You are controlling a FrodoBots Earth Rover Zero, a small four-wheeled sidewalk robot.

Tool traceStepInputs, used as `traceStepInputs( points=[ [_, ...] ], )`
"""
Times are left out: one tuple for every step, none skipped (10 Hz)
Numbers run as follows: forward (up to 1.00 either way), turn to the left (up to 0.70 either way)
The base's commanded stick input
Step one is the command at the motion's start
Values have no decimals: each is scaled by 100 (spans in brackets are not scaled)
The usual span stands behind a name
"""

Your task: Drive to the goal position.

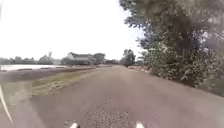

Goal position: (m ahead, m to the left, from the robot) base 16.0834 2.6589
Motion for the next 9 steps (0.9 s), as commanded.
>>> traceStepInputs(
  points=[
    [70,0],
    [70,0],
    [70,0],
    [70,0],
    [70,0],
    [70,0],
    [70,0],
    [70,0],
    [70,0]
  ],
)
